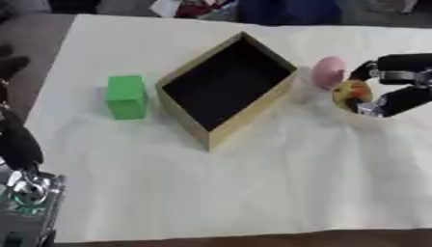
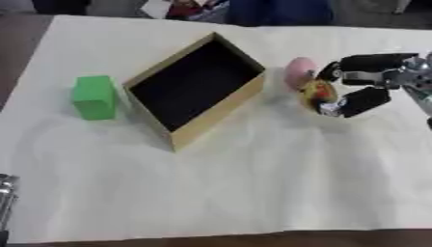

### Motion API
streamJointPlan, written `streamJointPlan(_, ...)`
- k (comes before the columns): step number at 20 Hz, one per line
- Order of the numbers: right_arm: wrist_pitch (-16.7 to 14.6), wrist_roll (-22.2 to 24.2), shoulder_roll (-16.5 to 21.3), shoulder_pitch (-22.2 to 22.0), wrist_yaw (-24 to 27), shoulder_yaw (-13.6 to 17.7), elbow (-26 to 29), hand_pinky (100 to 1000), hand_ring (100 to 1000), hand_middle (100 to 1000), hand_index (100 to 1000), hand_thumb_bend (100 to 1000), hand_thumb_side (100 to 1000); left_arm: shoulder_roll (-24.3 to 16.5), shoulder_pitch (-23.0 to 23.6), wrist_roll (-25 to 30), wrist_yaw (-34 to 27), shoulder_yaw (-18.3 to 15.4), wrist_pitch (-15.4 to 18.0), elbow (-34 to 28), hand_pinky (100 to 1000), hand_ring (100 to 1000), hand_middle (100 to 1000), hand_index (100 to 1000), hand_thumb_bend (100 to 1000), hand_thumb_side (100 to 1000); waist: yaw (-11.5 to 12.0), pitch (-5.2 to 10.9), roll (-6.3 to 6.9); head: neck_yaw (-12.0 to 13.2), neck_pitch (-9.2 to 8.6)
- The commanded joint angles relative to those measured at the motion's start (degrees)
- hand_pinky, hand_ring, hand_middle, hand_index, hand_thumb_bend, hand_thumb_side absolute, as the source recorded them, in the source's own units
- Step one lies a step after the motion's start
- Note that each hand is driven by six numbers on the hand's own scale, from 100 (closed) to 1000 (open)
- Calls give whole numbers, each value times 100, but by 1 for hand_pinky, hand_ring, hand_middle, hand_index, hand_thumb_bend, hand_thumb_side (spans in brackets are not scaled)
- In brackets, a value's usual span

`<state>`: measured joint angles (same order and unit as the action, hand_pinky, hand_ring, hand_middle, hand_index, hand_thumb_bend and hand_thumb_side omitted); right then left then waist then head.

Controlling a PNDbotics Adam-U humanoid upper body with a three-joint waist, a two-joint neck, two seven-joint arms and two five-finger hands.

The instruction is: Pick up objects on the table and place them in the box.

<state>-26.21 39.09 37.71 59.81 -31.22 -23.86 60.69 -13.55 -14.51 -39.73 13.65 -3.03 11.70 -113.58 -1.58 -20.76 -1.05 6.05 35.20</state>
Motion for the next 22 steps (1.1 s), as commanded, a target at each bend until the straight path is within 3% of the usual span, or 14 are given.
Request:
streamJointPlan(1,-72,88,199,128,43,90,50,849,826,667,799,100,758,-41,-29,19,20,9,-5,-102,752,617,622,820,239,1000,-6,124,6,13,-62)
streamJointPlan(4,-64,66,200,129,42,100,39,848,824,661,794,100,724,-38,-28,24,20,13,-7,-102,752,617,622,820,239,1000,-7,122,4,11,-62)
streamJointPlan(6,-50,14,202,131,57,121,54,842,810,620,769,100,639,-37,-30,28,21,15,-7,-102,752,616,621,820,238,1000,-9,122,4,15,-65)
streamJointPlan(10,19,-193,207,163,250,231,257,835,789,576,742,100,421,-37,-29,27,23,11,-5,-102,751,616,621,820,238,1000,-6,126,2,23,-65)
streamJointPlan(12,38,-305,209,241,394,302,463,831,781,563,734,100,269,-37,-26,29,24,12,-5,-102,752,617,622,820,238,1000,-9,132,-2,23,-55)
streamJointPlan(19,238,-544,163,617,954,408,1221,829,774,555,730,100,218,-39,-14,34,26,17,-6,-102,752,618,622,820,239,1000,12,156,-28,5,-28)
streamJointPlan(22,334,-536,-57,876,1104,377,1367,829,774,556,730,100,208,-32,-20,41,18,28,-3,-102,751,618,622,820,241,1000,41,168,-32,-34,-24)
